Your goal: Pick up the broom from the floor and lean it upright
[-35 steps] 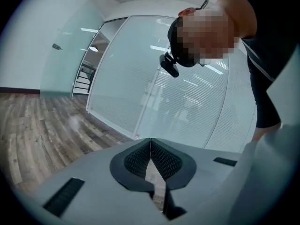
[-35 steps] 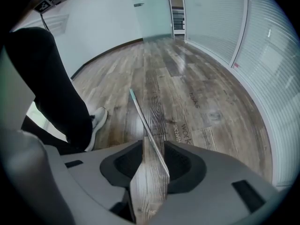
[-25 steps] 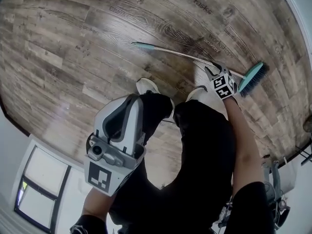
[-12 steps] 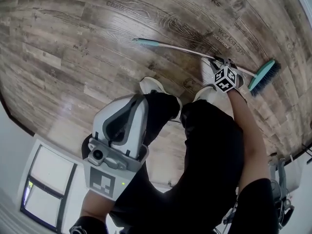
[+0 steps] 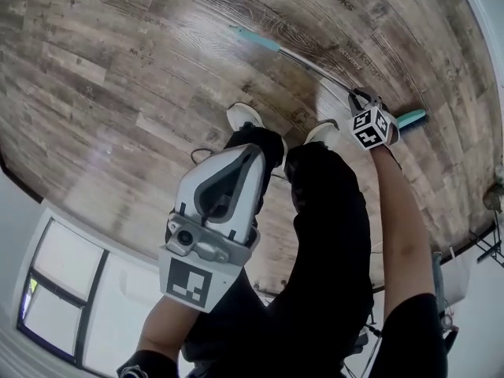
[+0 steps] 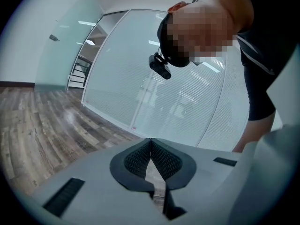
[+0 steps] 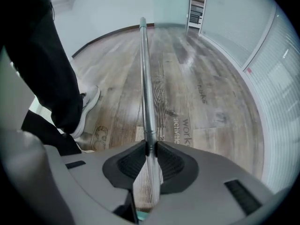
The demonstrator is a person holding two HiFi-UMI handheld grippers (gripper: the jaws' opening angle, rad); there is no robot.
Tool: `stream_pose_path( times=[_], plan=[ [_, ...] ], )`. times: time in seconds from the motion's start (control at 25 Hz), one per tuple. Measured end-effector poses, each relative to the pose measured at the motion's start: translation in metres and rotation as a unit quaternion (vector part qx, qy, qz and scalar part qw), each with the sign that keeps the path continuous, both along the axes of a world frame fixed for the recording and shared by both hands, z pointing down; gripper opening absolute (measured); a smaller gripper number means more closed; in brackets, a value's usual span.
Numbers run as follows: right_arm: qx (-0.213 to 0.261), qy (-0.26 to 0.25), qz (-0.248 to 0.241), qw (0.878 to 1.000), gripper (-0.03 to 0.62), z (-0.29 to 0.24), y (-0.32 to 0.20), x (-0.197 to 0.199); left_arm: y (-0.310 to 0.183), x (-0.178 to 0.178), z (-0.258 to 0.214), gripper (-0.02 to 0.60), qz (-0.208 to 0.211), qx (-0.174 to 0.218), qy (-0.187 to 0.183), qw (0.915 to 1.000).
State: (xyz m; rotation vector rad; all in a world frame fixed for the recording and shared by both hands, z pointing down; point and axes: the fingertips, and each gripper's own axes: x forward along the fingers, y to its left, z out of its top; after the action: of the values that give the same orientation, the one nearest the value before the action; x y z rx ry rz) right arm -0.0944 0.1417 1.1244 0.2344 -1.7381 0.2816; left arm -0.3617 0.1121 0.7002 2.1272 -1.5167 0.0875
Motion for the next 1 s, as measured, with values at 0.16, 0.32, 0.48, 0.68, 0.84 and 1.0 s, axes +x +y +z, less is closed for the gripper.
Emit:
stream_pose_path(
  times=[0.16,0.32,0.48,0.68,0.84,1.0],
  plan=[
    [0.019,-0.009,0.053,0.998,0.083,-0.053,-0.011,0.007,0.029,0.011,-0.030,0.018,0.026,-0.020,-0.003,0.9995],
    [0.034,-0.027,0.098,0.994,0.083,-0.101,-0.018,0.010,0.043,0.008,-0.051,0.018,0.027,-0.044,-0.013,0.9986],
    [0.052,-0.062,0.139,0.987,0.083,-0.152,-0.024,0.002,0.036,0.010,-0.078,0.018,0.023,-0.046,-0.021,0.9984],
    [0.076,-0.119,0.197,0.970,0.083,-0.222,-0.039,-0.016,0.012,0.036,-0.123,0.018,0.032,-0.016,-0.024,0.9991],
    [0.104,-0.167,0.248,0.949,0.083,-0.288,-0.060,-0.026,-0.002,0.060,-0.165,0.018,0.036,0.000,-0.030,0.9989],
    [0.131,-0.221,0.298,0.919,0.083,-0.373,-0.076,-0.029,-0.002,0.090,-0.218,0.018,0.058,0.025,-0.032,0.9975]
  ],
)
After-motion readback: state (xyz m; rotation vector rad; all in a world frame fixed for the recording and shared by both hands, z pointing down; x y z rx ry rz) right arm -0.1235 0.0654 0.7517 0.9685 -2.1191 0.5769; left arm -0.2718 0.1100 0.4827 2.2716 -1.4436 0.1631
